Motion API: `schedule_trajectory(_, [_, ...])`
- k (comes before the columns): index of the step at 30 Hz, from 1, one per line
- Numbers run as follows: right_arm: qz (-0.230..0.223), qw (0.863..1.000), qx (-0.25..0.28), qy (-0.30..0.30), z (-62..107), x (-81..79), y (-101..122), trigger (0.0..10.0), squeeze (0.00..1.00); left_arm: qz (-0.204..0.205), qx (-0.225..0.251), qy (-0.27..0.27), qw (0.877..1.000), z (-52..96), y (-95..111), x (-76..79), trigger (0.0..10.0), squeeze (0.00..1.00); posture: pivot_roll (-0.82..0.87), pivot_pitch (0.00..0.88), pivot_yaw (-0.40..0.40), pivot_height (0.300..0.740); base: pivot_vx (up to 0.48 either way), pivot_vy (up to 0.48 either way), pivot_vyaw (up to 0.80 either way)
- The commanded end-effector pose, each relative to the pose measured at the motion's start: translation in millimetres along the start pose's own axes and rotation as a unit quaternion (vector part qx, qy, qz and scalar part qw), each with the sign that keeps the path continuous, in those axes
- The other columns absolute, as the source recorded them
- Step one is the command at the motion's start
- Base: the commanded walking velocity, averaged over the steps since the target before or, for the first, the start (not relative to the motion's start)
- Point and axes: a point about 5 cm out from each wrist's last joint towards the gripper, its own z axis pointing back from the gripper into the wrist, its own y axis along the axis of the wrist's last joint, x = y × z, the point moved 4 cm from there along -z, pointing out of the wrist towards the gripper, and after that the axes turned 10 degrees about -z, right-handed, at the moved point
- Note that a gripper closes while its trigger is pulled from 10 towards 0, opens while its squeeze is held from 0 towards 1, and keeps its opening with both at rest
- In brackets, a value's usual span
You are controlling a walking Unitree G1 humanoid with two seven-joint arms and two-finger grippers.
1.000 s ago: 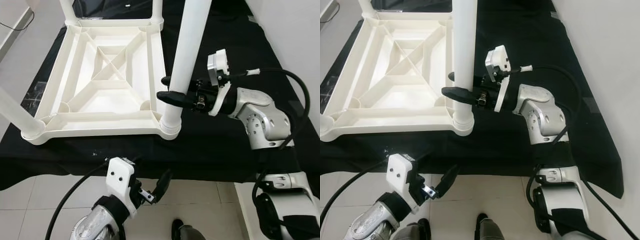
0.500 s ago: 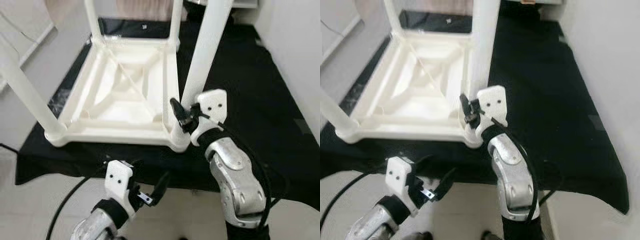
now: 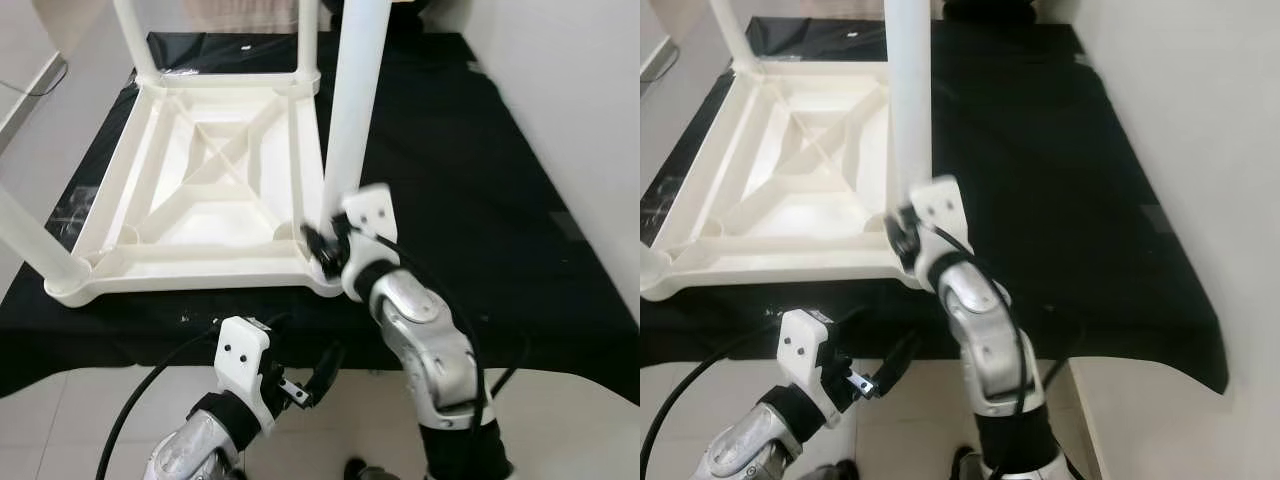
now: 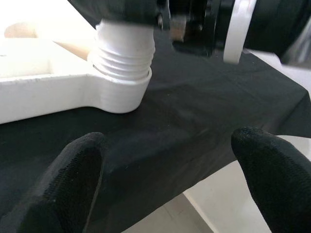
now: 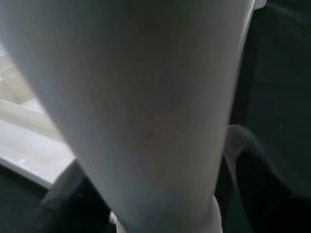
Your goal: Building children table
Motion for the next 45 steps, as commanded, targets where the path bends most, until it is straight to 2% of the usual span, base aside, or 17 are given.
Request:
schedule_trajectory(1, [-0.011, 0.994, 0.039, 0.099, -1.7, -13.1, 25, 10.0, 1.00, 0.008, -0.003, -0.006, 1.000, 1.2, -3, 3.1, 10.0, 0.00, 0.08, 0.283, -0.046, 0.740, 0.000, 0.000, 0.00])
schedule_trajectory(3, [-0.004, 0.990, 0.047, 0.130, -1.2, -12.7, 33, 10.0, 1.00, 0.008, -0.003, -0.007, 1.000, 1.0, -3, 3.0, 10.0, 0.00, 0.08, 0.284, -0.047, 0.740, 0.000, 0.000, 0.00])
schedule_trajectory(4, [0.000, 0.982, 0.045, 0.186, 0.5, -12.7, 41, 10.0, 0.54, 0.008, -0.002, -0.006, 1.000, 0.7, -3, 3.0, 10.0, 0.00, 0.08, 0.284, -0.047, 0.740, 0.000, 0.000, 0.00])
schedule_trajectory(5, [0.000, 0.982, 0.045, 0.186, 0.5, -12.7, 41, 10.0, 0.54, 0.008, -0.002, -0.006, 1.000, 0.7, -3, 3.0, 10.0, 0.00, 0.08, 0.284, -0.047, 0.740, 0.000, 0.000, 0.00])
schedule_trajectory(6, [0.011, 0.976, 0.042, 0.212, 1.3, -12.6, 44, 10.0, 0.00, 0.008, -0.002, -0.006, 1.000, 0.6, -3, 2.9, 10.0, 0.00, 0.09, 0.284, -0.049, 0.740, 0.000, 0.000, 0.00])
schedule_trajectory(9, [0.030, 0.965, 0.038, 0.257, 3.9, -14.2, 48, 10.0, 0.00, 0.008, -0.002, -0.005, 1.000, 0.4, -3, 3.0, 10.0, 0.00, 0.09, 0.286, -0.052, 0.740, 0.000, 0.000, 0.00])
schedule_trajectory(10, [0.037, 0.951, 0.035, 0.305, 8.0, -18.1, 51, 10.0, 0.00, 0.008, -0.002, -0.005, 1.000, 0.3, -3, 3.2, 10.0, 0.00, 0.09, 0.288, -0.054, 0.740, 0.000, 0.000, 0.00])
schedule_trajectory(14, [0.049, 0.926, 0.026, 0.373, 16.8, -26.0, 54, 10.0, 0.00, 0.008, -0.001, -0.004, 1.000, 1.0, -2, 4.0, 10.0, 0.00, 0.10, 0.293, -0.059, 0.740, 0.000, 0.000, 0.00])
schedule_trajectory(19, [0.042, 0.911, 0.021, 0.410, 18.8, -24.0, 59, 10.0, 0.00, 0.008, -0.002, -0.003, 1.000, 1.7, -2, 4.7, 10.0, 0.00, 0.10, 0.295, -0.059, 0.740, 0.000, 0.000, 0.00])
schedule_trajectory(20, [0.040, 0.911, 0.021, 0.411, 16.3, -20.5, 59, 6.4, 0.00, 0.008, -0.002, -0.003, 1.000, 1.9, -2, 4.9, 10.0, 0.00, 0.10, 0.296, -0.058, 0.740, 0.000, 0.000, 0.00])
schedule_trajectory(21, [0.040, 0.910, 0.020, 0.412, 14.6, -18.0, 60, 0.0, 0.00, 0.008, -0.002, -0.004, 1.000, 2.0, -2, 5.1, 10.0, 0.00, 0.10, 0.296, -0.058, 0.740, 0.000, 0.000, 0.00])
schedule_trajectory(36, [0.058, 0.912, -0.016, 0.405, 20.3, 3.0, 44, 0.0, 0.00, 0.012, -0.004, -0.007, 1.000, 3.6, -3, 7.6, 10.0, 0.00, 0.10, 0.301, -0.052, 0.740, 0.000, 0.000, 0.00])
schedule_trajectory(40, [0.036, 0.945, -0.063, 0.320, 22.9, 15.9, 11, 0.0, 0.00, 0.014, -0.004, -0.007, 1.000, 4.1, -3, 8.2, 10.0, 0.00, 0.09, 0.293, -0.059, 0.740, 0.000, 0.000, 0.00])
schedule_trajectory(42, [0.033, 0.951, -0.072, 0.299, 22.3, 18.1, 6, 0.0, 0.00, 0.014, -0.004, -0.006, 1.000, 4.2, -3, 8.2, 10.0, 0.00, 0.09, 0.293, -0.059, 0.740, 0.000, 0.000, 0.00])
schedule_trajectory(43, [0.063, 0.993, -0.087, 0.056, 4.9, 46.2, -18, 0.0, 0.00, 0.013, -0.003, -0.005, 1.000, 4.7, -3, 7.8, 10.0, 0.00, 0.09, 0.294, -0.059, 0.740, 0.000, 0.000, 0.00])
schedule_trajectory(44, [0.063, 0.993, -0.087, 0.056, 4.9, 46.2, -18, 0.0, 0.00, 0.013, -0.003, -0.005, 1.000, 4.7, -3, 7.8, 10.0, 0.00, 0.09, 0.294, -0.059, 0.740, 0.000, 0.000, 0.00])
schedule_trajectory(45, [0.083, 0.986, -0.086, -0.121, 12.1, 72.5, -26, 0.0, 0.00, 0.013, -0.004, -0.004, 1.000, 5.0, -3, 7.2, 10.0, 0.00, 0.08, 0.294, -0.057, 0.740, 0.000, 0.000, 0.00])
